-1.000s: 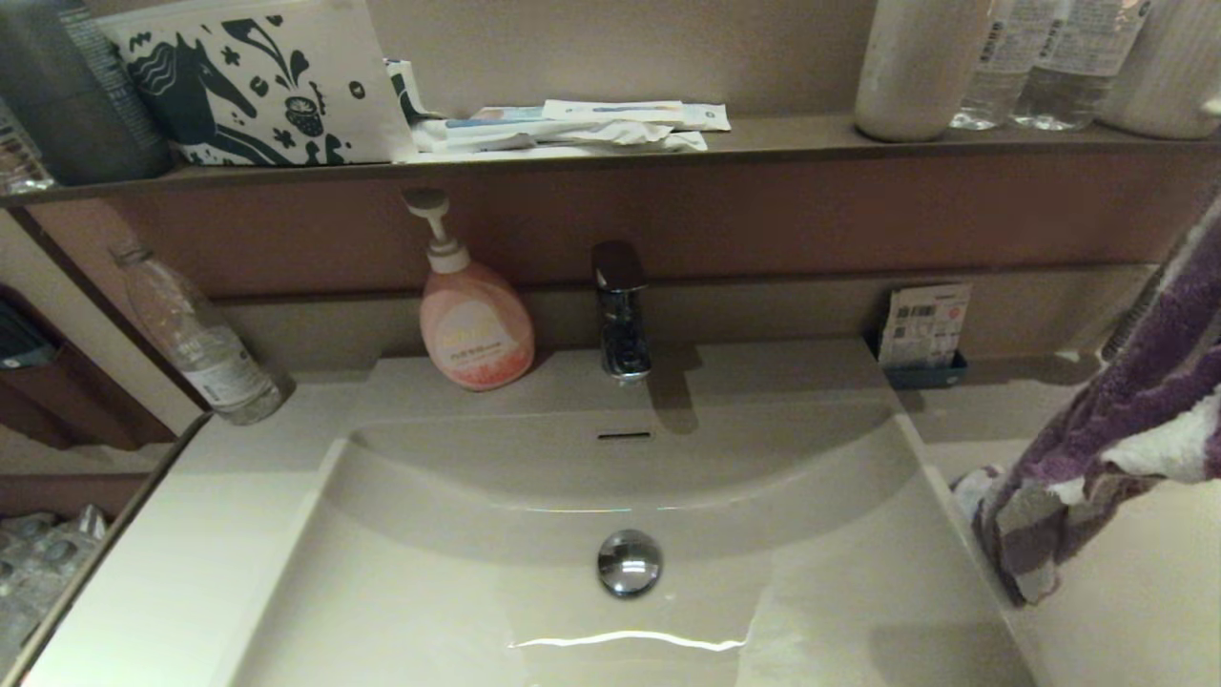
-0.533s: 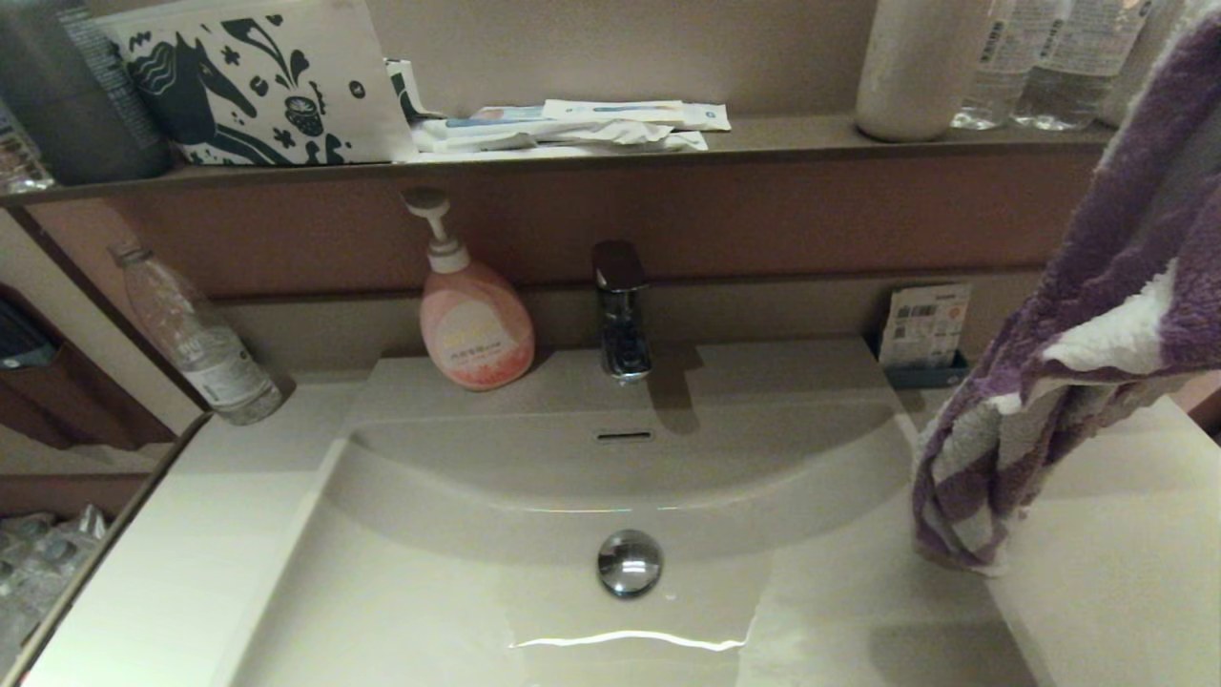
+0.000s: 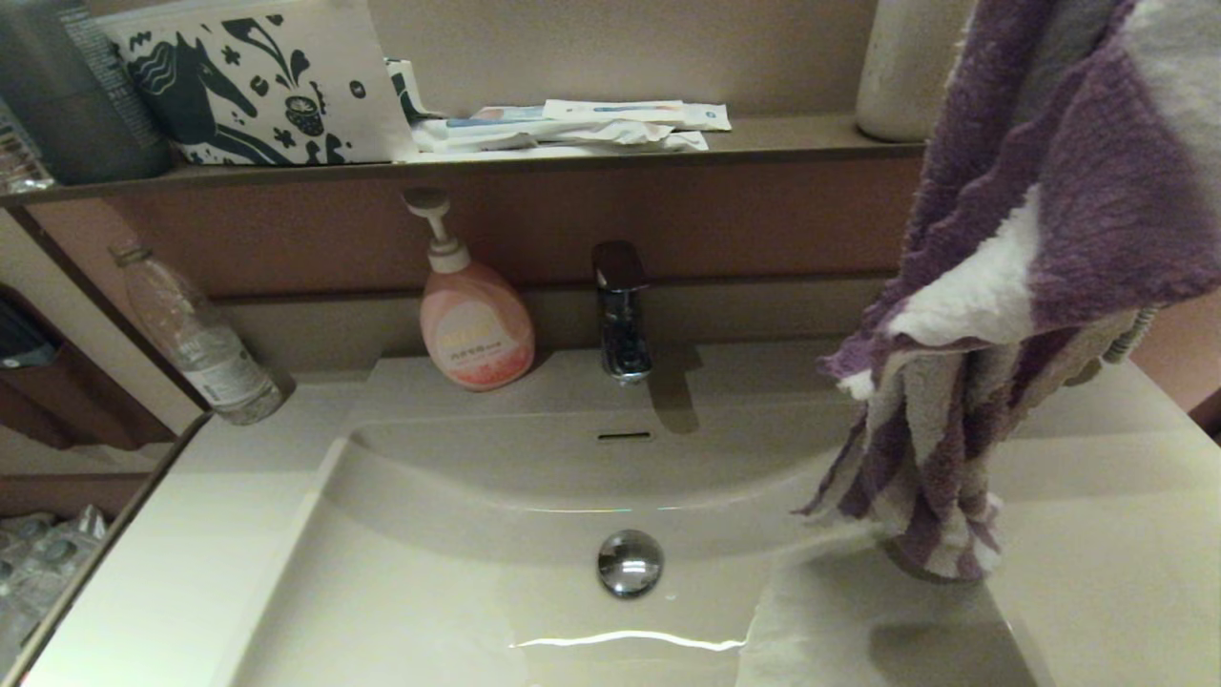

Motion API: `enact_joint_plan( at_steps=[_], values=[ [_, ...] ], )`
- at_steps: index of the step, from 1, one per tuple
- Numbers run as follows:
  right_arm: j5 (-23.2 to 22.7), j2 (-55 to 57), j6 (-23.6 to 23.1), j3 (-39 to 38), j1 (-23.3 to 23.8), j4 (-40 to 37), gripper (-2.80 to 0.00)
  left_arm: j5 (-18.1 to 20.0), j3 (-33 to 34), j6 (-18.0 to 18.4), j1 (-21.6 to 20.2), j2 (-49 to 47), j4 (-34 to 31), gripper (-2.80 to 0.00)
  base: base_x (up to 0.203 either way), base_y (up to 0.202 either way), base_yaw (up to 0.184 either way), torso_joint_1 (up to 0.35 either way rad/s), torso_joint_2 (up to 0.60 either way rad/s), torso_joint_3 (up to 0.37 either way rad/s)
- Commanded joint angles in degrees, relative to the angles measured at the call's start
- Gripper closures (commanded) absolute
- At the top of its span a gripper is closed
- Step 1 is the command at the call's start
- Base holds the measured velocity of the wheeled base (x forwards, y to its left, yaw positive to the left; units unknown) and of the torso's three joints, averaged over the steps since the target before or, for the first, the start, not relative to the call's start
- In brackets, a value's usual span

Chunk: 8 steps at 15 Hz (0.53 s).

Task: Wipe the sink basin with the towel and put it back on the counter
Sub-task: Wipe the sink

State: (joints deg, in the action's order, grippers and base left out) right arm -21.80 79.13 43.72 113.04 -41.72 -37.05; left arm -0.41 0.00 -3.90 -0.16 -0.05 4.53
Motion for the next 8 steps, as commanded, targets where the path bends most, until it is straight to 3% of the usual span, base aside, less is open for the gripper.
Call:
enact_joint_plan(
  at_steps=[1, 5, 8],
  values=[
    [-0.1, 2.1, 0.2, 0.2, -2.4, 2.1, 0.00, 0.0, 0.0, -0.1, 0.0, 0.0, 0.0, 0.00, 0.000, 0.000, 0.000, 0.000, 0.00, 0.000],
    [-1.0, 3.6, 0.1, 0.2, -7.8, 6.7, 0.00, 0.0, 0.0, -0.1, 0.0, 0.0, 0.0, 0.00, 0.000, 0.000, 0.000, 0.000, 0.00, 0.000],
    [-4.3, 4.1, 0.1, -0.6, -8.9, 6.7, 0.00, 0.0, 0.0, -0.1, 0.0, 0.0, 0.0, 0.00, 0.000, 0.000, 0.000, 0.000, 0.00, 0.000]
  ],
)
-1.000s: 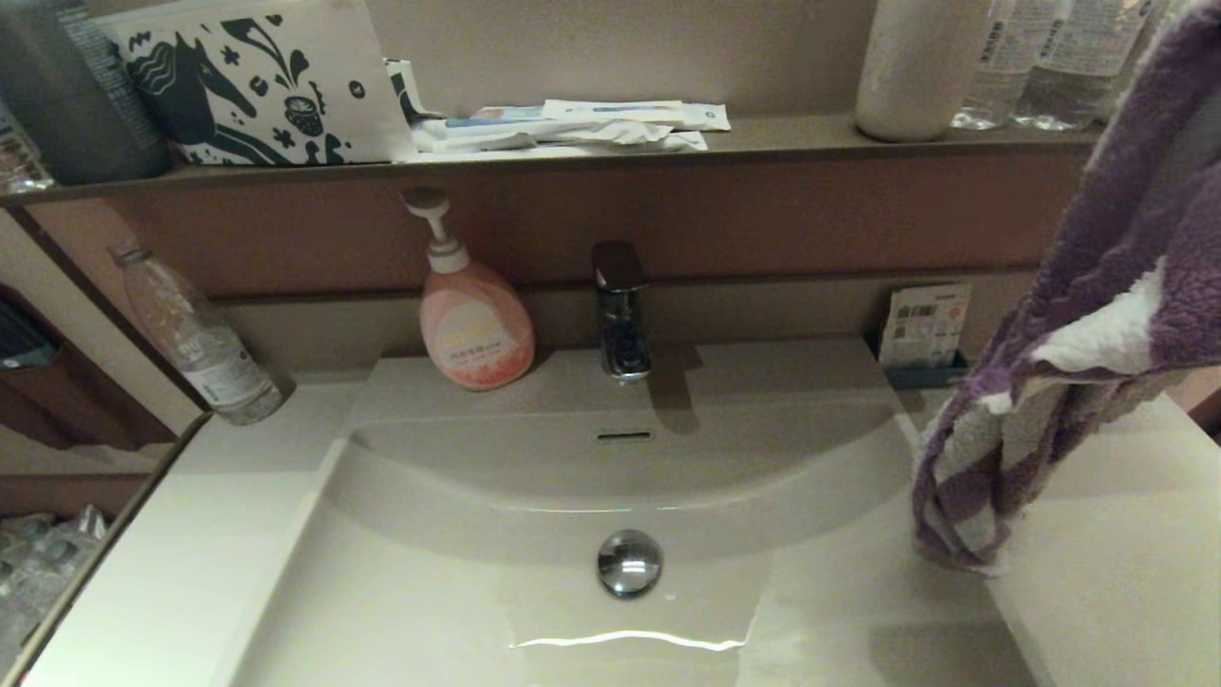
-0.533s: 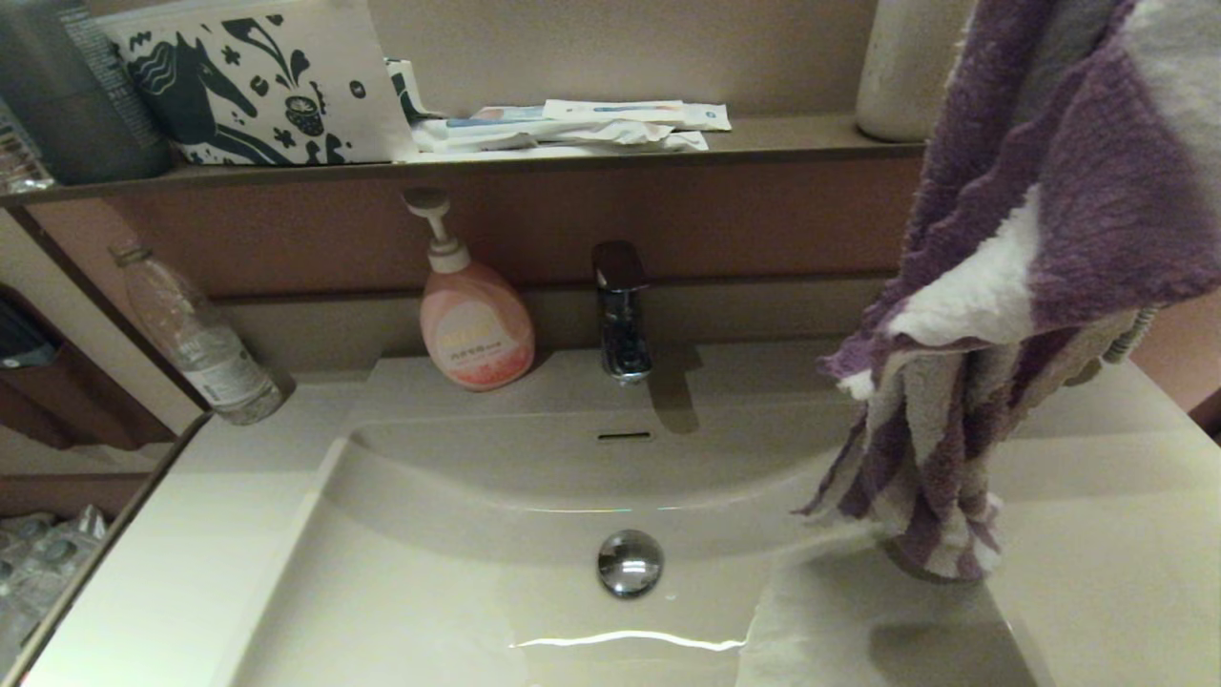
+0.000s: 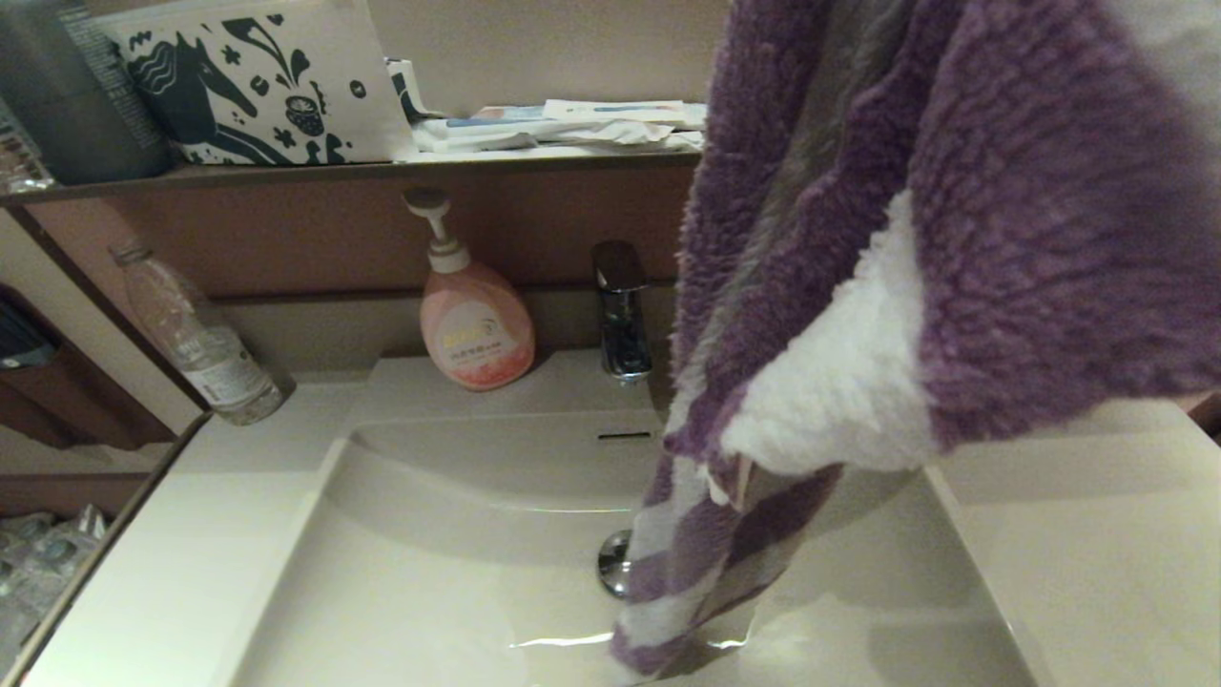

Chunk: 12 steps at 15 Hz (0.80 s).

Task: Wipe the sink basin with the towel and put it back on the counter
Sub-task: Wipe the sink

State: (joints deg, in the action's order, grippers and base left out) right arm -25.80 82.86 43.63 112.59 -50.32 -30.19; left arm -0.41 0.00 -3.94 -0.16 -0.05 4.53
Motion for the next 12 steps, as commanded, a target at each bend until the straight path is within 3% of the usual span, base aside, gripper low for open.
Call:
enact_joint_plan(
  at_steps=[1, 3, 8, 12],
  values=[
    [-0.1, 0.2, 0.2, -1.0, -0.2, -0.7, 0.00, 0.0, 0.0, 0.0, 0.0, 0.0, 0.0, 0.00, 0.000, 0.000, 0.000, 0.000, 0.00, 0.000],
    [2.5, -1.2, 0.1, -5.2, -0.1, -3.1, 0.00, 0.0, 0.0, 0.0, 0.0, 0.0, 0.0, 0.00, 0.000, 0.000, 0.000, 0.000, 0.00, 0.000],
    [25.3, -1.9, -1.8, -21.2, 0.4, -5.4, 0.00, 0.0, 0.0, 0.0, 0.0, 0.0, 0.0, 0.00, 0.000, 0.000, 0.000, 0.000, 0.00, 0.000],
    [34.9, 0.9, -1.7, -31.3, 0.6, -5.7, 0.00, 0.0, 0.0, 0.0, 0.0, 0.0, 0.0, 0.00, 0.000, 0.000, 0.000, 0.000, 0.00, 0.000]
  ],
)
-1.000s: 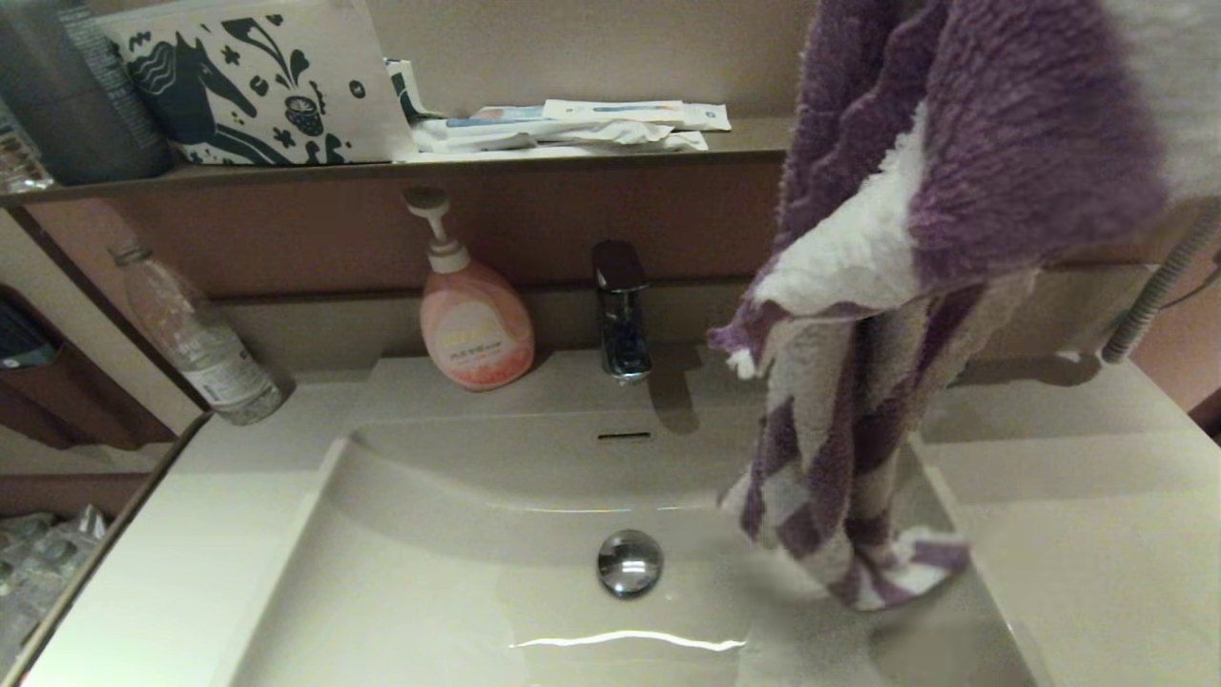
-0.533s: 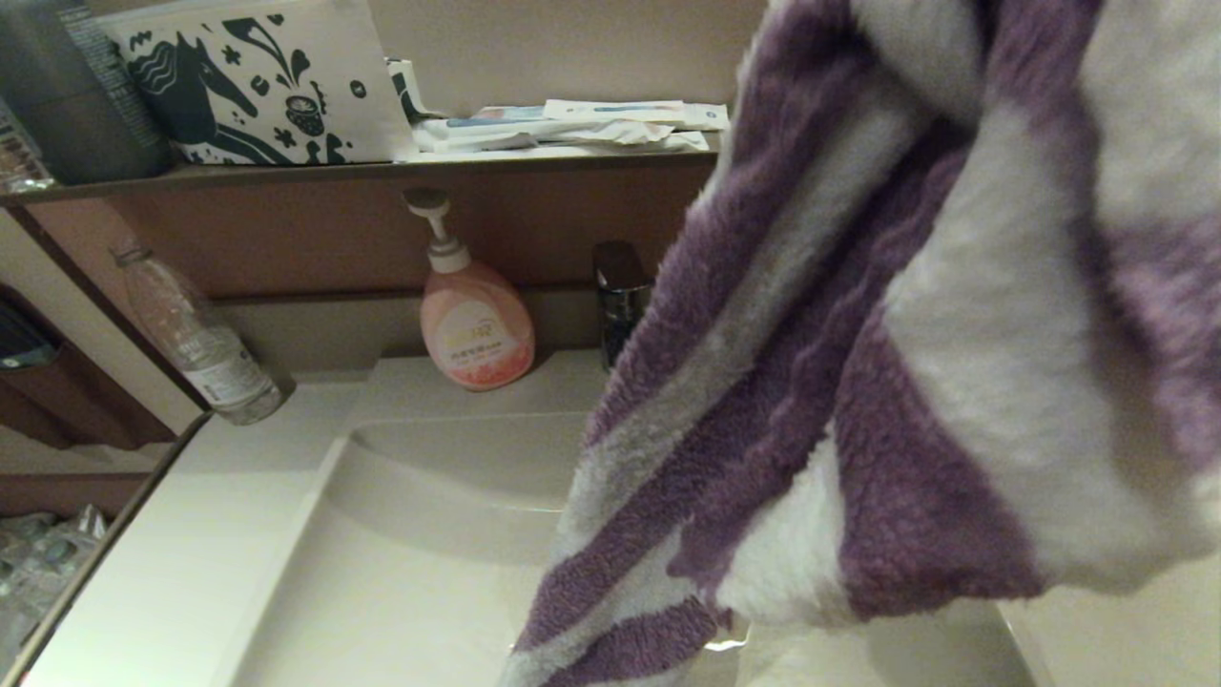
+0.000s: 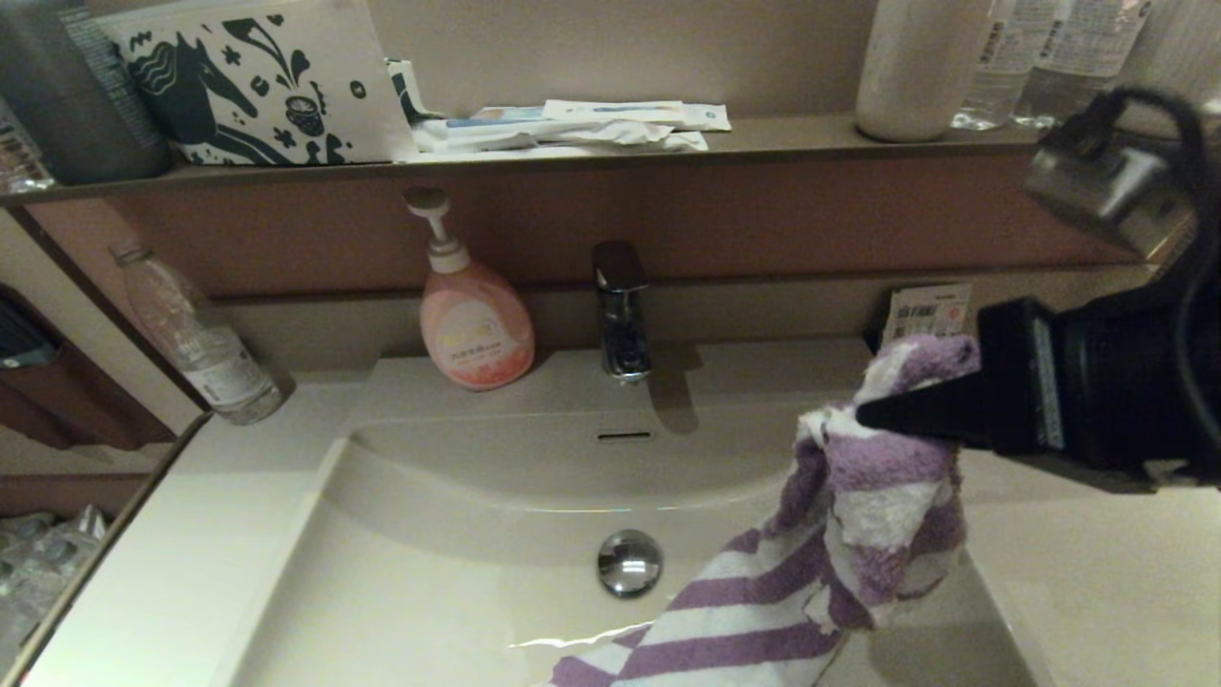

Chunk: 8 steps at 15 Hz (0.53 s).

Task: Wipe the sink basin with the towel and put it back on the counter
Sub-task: Wipe the sink

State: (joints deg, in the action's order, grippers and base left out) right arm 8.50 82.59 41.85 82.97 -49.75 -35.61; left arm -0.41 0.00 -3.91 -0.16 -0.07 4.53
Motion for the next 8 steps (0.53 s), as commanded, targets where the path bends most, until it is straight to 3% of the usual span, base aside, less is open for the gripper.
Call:
enact_joint_plan(
  at_steps=[1, 8],
  values=[
    [2.1, 2.2, 0.8, -4.1, 0.1, -0.2, 0.00, 0.0, 0.0, 0.0, 0.0, 0.0, 0.0, 0.00, 0.000, 0.000, 0.000, 0.000, 0.00, 0.000],
    [6.8, 15.9, 7.9, -11.5, 0.0, -0.3, 0.00, 0.0, 0.0, 0.0, 0.0, 0.0, 0.0, 0.00, 0.000, 0.000, 0.000, 0.000, 0.00, 0.000]
  ],
)
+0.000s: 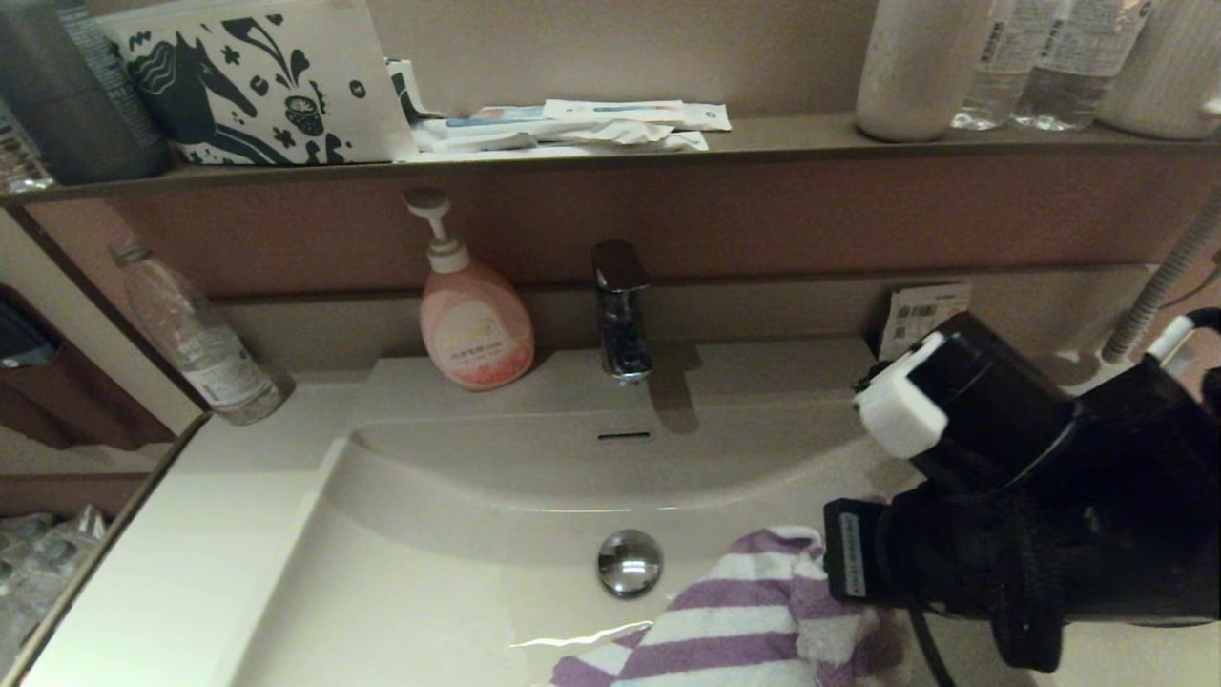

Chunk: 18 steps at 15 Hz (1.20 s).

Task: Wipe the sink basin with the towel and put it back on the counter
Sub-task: Wipe the sink

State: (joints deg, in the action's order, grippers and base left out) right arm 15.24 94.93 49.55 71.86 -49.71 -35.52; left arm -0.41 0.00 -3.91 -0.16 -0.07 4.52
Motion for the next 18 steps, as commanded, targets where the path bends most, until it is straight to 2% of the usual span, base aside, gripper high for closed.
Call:
enact_joint_plan(
  at_steps=[1, 8, 10, 12, 13, 18],
  values=[
    [0.2, 5.4, 1.1, -0.5, -0.1, -0.4, 0.00, 0.0, 0.0, 0.0, 0.0, 0.0, 0.1, 0.00, 0.000, 0.000, 0.000, 0.000, 0.00, 0.000],
    [2.4, 18.4, 4.7, -2.7, -1.3, 0.0, 0.00, 0.0, 0.0, 0.0, 0.0, 0.0, 0.1, 0.00, 0.000, 0.000, 0.000, 0.000, 0.00, 0.000],
    [-0.8, 18.7, 5.4, -2.8, -2.0, 2.3, 0.00, 0.0, 0.0, 0.0, 0.0, 0.0, 0.1, 0.00, 0.000, 0.000, 0.000, 0.000, 0.00, 0.000],
    [-8.5, 18.2, 5.4, -2.6, -2.2, 4.6, 0.00, 0.0, 0.0, 0.0, 0.0, 0.0, 0.1, 0.00, 0.000, 0.000, 0.000, 0.000, 0.00, 0.000],
    [-10.5, 18.5, 5.4, -2.4, -2.4, 5.4, 0.00, 0.0, 0.0, 0.0, 0.0, 0.0, 0.1, 0.00, 0.000, 0.000, 0.000, 0.000, 0.00, 0.000],
    [-13.6, 21.9, 4.7, -2.2, -3.9, 13.6, 0.00, 0.0, 0.0, 0.0, 0.0, 0.0, 0.1, 0.00, 0.000, 0.000, 0.000, 0.000, 0.00, 0.000]
  ],
)
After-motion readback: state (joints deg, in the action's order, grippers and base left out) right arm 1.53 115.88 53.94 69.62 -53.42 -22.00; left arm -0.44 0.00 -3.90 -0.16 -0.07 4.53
